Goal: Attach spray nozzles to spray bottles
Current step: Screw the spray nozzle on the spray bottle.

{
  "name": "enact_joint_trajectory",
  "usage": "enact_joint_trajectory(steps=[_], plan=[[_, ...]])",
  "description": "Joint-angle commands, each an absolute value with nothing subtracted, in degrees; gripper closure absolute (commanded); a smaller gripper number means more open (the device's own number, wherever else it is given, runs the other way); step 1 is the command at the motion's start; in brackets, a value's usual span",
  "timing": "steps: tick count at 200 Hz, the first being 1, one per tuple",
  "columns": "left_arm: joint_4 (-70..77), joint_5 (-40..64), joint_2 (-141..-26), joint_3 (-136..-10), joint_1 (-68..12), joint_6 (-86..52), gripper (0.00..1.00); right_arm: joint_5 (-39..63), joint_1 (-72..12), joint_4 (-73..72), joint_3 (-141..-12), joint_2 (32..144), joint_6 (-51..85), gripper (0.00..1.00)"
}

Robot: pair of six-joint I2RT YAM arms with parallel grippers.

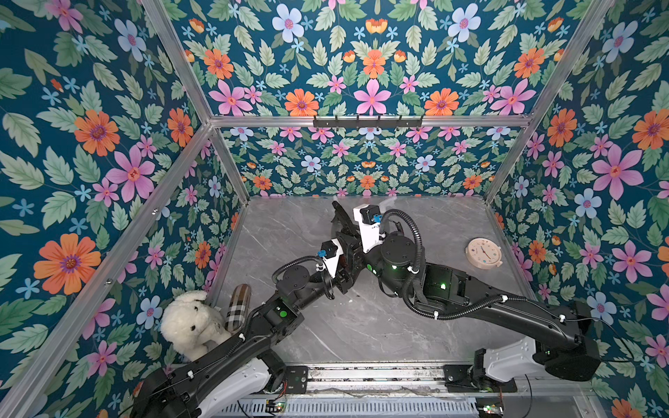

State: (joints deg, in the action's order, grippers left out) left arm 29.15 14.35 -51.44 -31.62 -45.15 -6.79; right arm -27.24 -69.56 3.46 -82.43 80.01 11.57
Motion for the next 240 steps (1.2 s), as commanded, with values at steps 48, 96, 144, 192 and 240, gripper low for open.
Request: enact_joint_trajectory(steps=[48,96,144,192,240], plan=[[34.4,14.3,-50.9,-31.4,-45.0,-6.4,1.00,-5.0,-70.3,6.5,-76.1,67.3,0.7,0.37],[36.9,27.9,-50.4,-30.6,-44.6,-6.9,1.00,34.0,-48.5,14.0,-79.1,66.3,12.0,0.37],[39.8,40.0,-51.4,-30.1,-43.4,-10.5,1.00,50.0,-42.9,13.4,-81.3,69.8,10.9,0.42],[41.4,44.4,-52.6,-30.5,-42.4,-12.9,1.00,52.0,-42.9,12.6,-82.6,73.4,11.8,0.49],[41.1,46.9,-53.7,-31.0,-42.3,-13.4,1.00,51.0,-43.0,11.9,-84.4,74.9,11.9,0.52]])
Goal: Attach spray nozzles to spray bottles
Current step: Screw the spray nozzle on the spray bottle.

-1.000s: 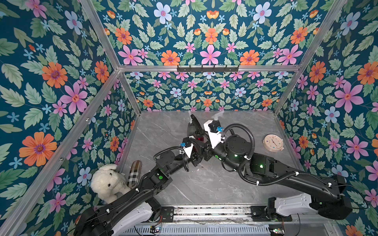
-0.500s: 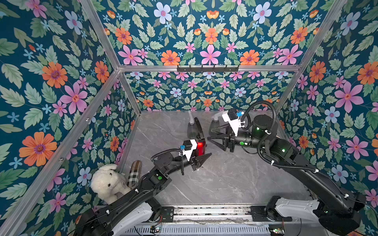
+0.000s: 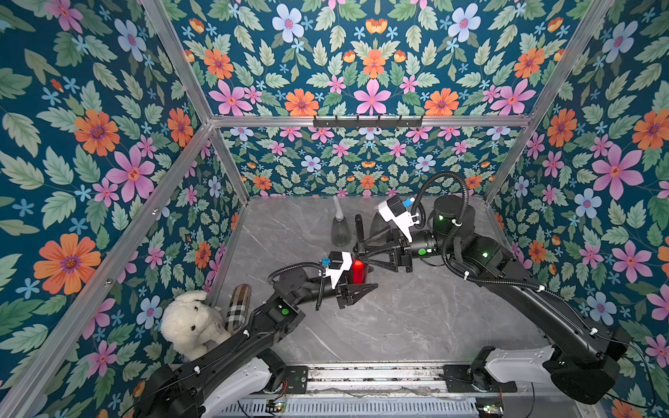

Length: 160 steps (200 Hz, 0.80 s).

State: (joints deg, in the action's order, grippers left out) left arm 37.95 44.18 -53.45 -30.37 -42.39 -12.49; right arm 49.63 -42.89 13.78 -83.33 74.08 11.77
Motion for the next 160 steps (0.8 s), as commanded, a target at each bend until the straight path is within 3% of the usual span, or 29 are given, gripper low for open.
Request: enact_joint_trajectory(steps=[1,45,91,108,160], plan=[[41.1,46.9,-53.7,-31.1,-42.4,-13.4,1.00,51.1,-43.0,11.9,-84.5,75.0,11.9,0.52],[40.0,45.6,-54.1,-31.5,-42.3,-12.7,1.00,50.0,-44.1,12.6,-85.0,76.2,11.0,0.60],[38.7,39.9,-53.7,-31.6,-42.4,-11.8,1.00,39.7,-48.0,13.6,-84.5,75.3,9.5,0.78],[37.7,35.9,-53.0,-31.7,-42.4,-11.0,1.00,33.4,-50.5,13.7,-83.6,75.2,9.7,0.82],[35.1,21.6,-52.2,-32.4,-42.9,-8.1,1.00,4.7,-62.5,15.5,-83.0,77.0,11.3,0.81]])
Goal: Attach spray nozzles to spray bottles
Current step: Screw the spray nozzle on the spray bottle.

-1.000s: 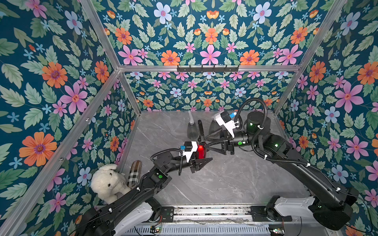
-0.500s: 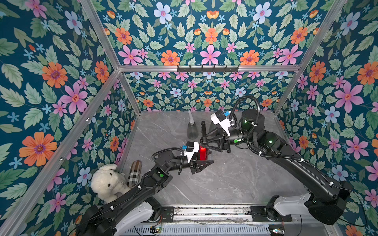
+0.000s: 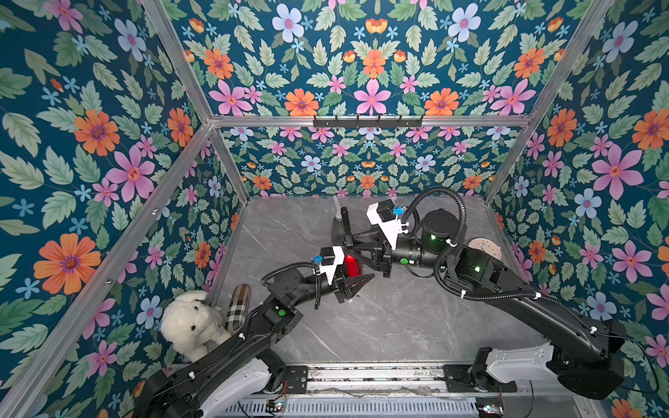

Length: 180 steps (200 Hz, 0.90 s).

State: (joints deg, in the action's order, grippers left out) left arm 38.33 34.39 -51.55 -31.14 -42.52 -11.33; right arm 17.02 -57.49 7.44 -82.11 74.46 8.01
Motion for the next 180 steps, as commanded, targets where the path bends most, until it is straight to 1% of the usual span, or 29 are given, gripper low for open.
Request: enact_joint_trajectory(steps=[1,17,56,71,85,92,114,139,154,180], plan=[[35.0,21.4,-52.2,-32.4,-43.0,-8.0,1.00,4.2,-62.7,15.7,-83.1,77.1,11.3,0.81],[34.2,17.0,-52.6,-32.8,-44.1,-6.4,1.00,-2.2,-65.2,18.6,-85.9,79.7,13.3,0.81],[32.4,7.8,-54.6,-33.6,-46.3,-3.7,1.00,-14.0,-69.0,23.0,-90.8,85.3,17.8,0.83],[32.0,5.8,-55.3,-33.9,-46.7,-3.3,1.00,-16.5,-69.8,24.2,-92.4,86.8,18.1,0.82],[32.1,4.5,-55.7,-33.8,-46.8,-3.4,1.00,-17.2,-69.8,23.5,-92.3,86.9,18.7,0.80],[32.1,4.0,-55.8,-33.8,-46.8,-3.5,1.00,-17.4,-69.8,22.4,-91.7,86.4,18.8,0.77],[31.6,3.1,-56.0,-33.7,-46.9,-3.6,1.00,-16.2,-69.8,17.7,-88.5,82.7,16.3,0.58],[31.5,3.7,-55.6,-33.1,-46.9,-3.8,1.00,-12.4,-69.1,16.7,-86.3,76.9,12.8,0.42],[32.0,3.9,-55.5,-32.5,-46.9,-3.9,1.00,-7.6,-66.1,19.0,-85.9,73.6,16.0,0.36],[33.1,3.5,-55.4,-31.6,-46.9,-3.9,1.00,2.9,-55.6,20.2,-83.9,69.8,26.9,0.29]])
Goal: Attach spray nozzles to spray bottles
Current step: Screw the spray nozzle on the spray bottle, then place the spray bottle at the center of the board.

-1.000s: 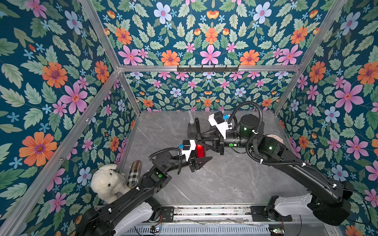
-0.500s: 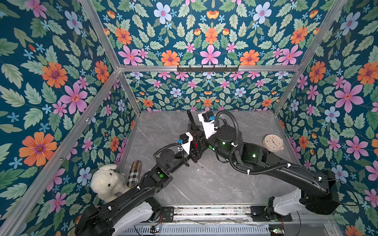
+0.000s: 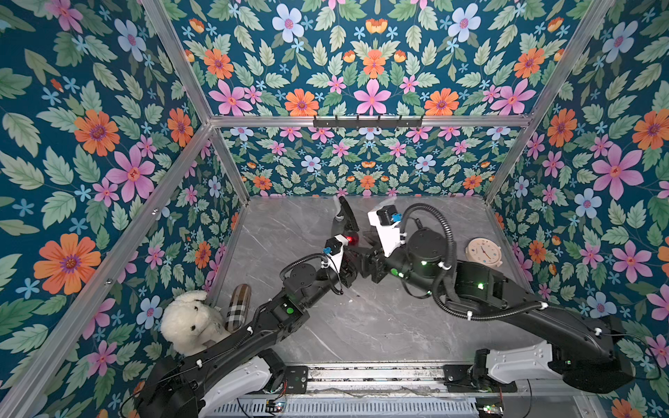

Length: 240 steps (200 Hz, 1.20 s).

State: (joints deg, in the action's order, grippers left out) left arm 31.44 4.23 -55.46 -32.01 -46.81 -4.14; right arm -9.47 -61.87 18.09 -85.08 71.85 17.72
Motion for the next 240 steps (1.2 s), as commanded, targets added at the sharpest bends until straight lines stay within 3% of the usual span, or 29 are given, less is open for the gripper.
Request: enact_joint_trajectory(steps=[1,70,114,227,240], plan=[[33.2,3.5,-55.4,-31.5,-46.9,-4.0,1.00,3.2,-55.4,20.2,-83.9,69.8,27.0,0.29],[34.5,1.3,-56.8,-30.6,-46.9,-3.5,1.00,-4.0,-54.8,26.5,-93.5,76.7,22.1,0.26],[35.0,2.7,-57.7,-30.2,-46.9,-3.7,1.00,-6.7,-54.8,29.6,-100.8,83.8,20.2,0.32],[36.5,5.4,-57.9,-28.5,-46.9,-5.7,1.00,-8.7,-54.8,33.1,-106.9,91.2,20.3,0.77],[35.6,5.8,-58.0,-29.0,-46.9,-5.8,0.71,-9.1,-54.8,32.5,-106.5,90.8,20.0,0.81]])
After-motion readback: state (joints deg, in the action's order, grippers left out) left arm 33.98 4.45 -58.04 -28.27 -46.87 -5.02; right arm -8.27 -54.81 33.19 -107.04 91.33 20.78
